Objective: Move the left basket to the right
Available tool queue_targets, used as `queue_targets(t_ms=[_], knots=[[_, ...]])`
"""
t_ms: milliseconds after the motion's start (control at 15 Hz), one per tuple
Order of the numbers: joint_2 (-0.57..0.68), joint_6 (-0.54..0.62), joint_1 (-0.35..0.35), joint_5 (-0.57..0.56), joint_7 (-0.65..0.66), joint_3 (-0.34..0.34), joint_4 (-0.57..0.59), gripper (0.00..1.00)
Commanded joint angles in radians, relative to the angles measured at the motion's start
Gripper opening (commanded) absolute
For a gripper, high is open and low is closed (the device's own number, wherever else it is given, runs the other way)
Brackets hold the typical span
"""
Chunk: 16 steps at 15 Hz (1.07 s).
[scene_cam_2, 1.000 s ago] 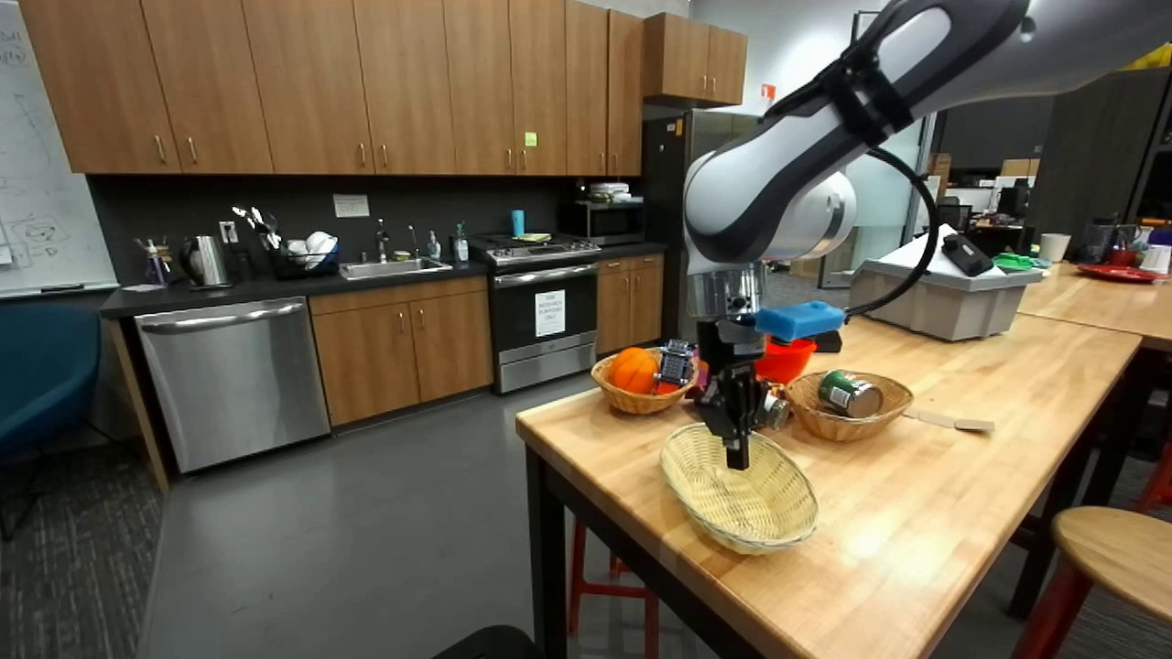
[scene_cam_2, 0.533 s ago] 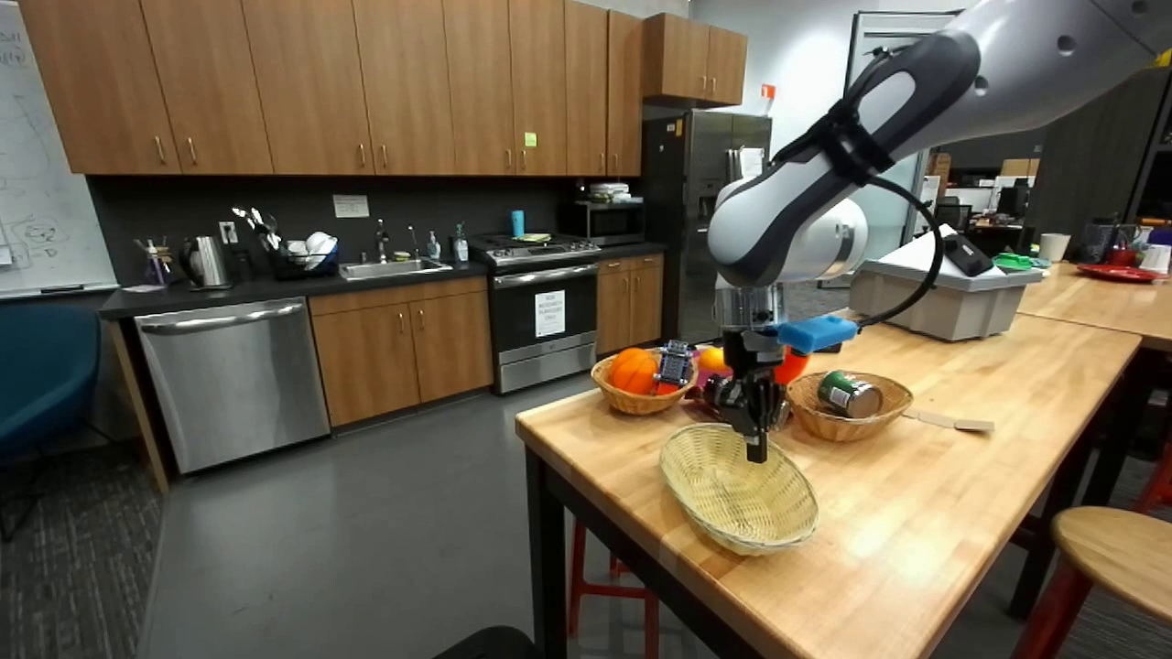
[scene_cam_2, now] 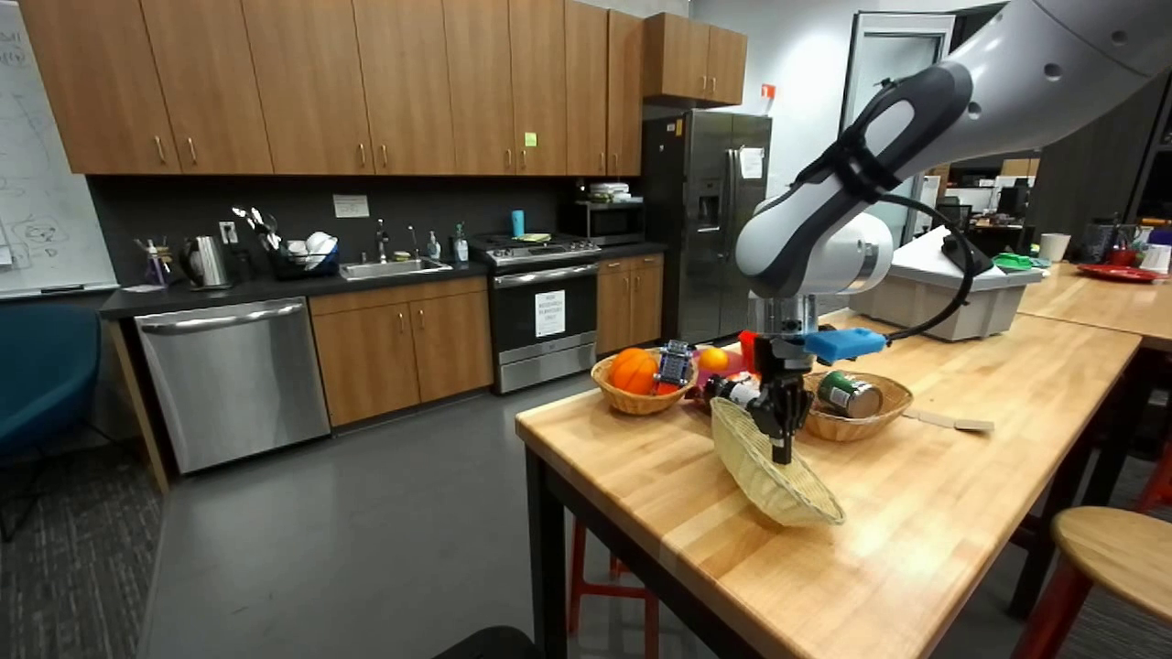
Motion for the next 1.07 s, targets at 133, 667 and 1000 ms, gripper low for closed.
queue_targets(t_ms=[133, 667, 1000], knots=[[-0.054, 0.039, -0.036, 0.026, 0.003, -0.028, -0.093, 0.00], [-0.272, 0.027, -0.054, 0.015, 0.090, -0.067, -0.275, 0.00], [-0.488, -0.002, -0.096, -0.010, 0.165, -0.110, -0.409, 0.00]])
